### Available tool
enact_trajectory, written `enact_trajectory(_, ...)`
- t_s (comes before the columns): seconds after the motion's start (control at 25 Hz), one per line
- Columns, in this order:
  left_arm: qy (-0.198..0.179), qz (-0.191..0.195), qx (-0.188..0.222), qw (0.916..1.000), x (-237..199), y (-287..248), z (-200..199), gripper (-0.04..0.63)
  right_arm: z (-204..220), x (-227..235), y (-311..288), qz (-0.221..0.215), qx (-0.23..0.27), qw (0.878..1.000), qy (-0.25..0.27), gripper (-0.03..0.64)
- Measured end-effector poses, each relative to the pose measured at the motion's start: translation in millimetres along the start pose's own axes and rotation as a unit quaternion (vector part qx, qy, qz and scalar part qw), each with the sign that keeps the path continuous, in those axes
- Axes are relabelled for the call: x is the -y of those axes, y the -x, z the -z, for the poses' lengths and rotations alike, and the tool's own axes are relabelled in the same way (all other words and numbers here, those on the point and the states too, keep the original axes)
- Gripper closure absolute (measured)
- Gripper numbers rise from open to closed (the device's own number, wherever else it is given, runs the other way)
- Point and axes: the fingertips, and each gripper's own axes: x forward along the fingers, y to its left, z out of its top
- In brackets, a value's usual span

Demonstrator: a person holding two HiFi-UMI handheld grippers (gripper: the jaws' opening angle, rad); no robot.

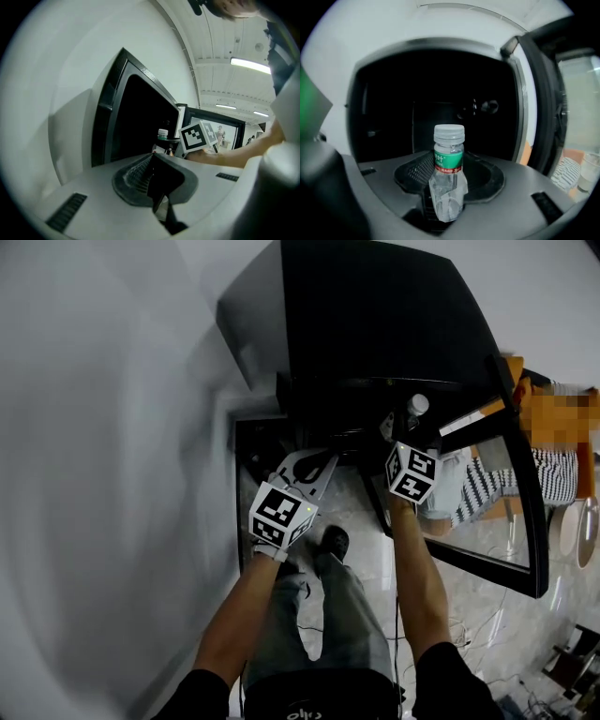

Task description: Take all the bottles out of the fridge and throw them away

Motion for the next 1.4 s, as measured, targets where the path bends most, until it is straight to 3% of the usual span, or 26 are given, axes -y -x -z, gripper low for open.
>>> enact_trajectory(0.28,0.004,-0.021,0.005,0.9998,6.7,61.1,-30.7,0.589,-37.9,-33.2,67.9,-0.040,0.010,0.999,0.013,0.423)
enact_trajectory(0.88,-0.010,-0.094,0.061,0.9937,3.6,199.4,-153.1,0.589,-181.8,-125.0,207.4,-0.137,0.060,0.988,0.035,0.423)
enact_trajectory(1.12,-0.010,-0.128,0.082,0.9883,-6.7,244.8,-166.9,0.589,-201.6,-171.9,226.3,-0.175,0.075,0.981,0.046,0.423)
enact_trajectory(1.4,0.004,-0.192,0.092,0.9770,-21.8,308.5,-154.6,0.589,-203.0,-259.6,238.7,-0.260,0.079,0.961,0.056,0.423)
